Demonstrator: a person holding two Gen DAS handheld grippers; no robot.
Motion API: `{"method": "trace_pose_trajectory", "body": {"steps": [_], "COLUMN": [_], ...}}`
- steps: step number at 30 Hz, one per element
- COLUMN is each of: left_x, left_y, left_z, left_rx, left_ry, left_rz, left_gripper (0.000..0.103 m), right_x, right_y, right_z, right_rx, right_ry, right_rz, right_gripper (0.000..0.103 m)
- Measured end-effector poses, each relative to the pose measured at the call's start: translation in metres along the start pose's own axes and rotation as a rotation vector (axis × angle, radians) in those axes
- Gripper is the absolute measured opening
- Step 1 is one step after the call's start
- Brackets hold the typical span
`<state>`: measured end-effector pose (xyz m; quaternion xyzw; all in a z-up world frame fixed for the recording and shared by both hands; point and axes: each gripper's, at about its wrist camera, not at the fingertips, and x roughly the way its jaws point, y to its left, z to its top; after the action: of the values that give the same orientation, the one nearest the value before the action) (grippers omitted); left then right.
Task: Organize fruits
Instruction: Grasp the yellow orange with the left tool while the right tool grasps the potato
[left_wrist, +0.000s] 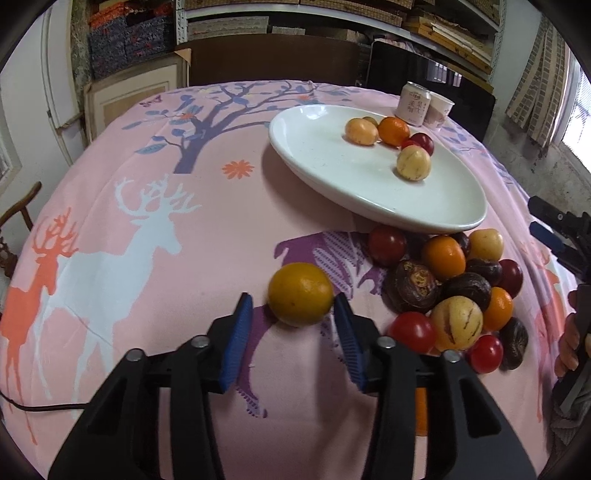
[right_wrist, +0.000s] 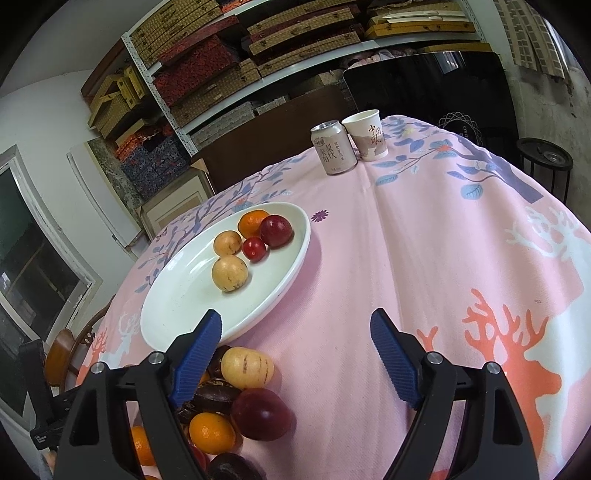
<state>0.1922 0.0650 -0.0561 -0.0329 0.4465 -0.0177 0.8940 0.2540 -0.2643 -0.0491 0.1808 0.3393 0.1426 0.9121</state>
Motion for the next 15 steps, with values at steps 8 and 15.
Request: {"method": "trace_pose_trajectory", "body": {"steps": [8,15], "left_x": [0.005,0.005], "left_y": [-0.007,-0.010], "left_z": [0.000,0.000], "left_rx": [0.027,0.041], "left_ry": [0.008,0.006], "left_rz": [-0.008,0.004], "left_gripper": [0.036,0.036], "right_x": [0.008,0.029], "right_y": [0.005,0.015], "right_z": [-0.003,-0.012], "right_rx": [-0.024,-0.068], "right_ry": [0.046,0.163], "right_rz": [0.007,0.014], "right_gripper": [0.084,0.084]}}
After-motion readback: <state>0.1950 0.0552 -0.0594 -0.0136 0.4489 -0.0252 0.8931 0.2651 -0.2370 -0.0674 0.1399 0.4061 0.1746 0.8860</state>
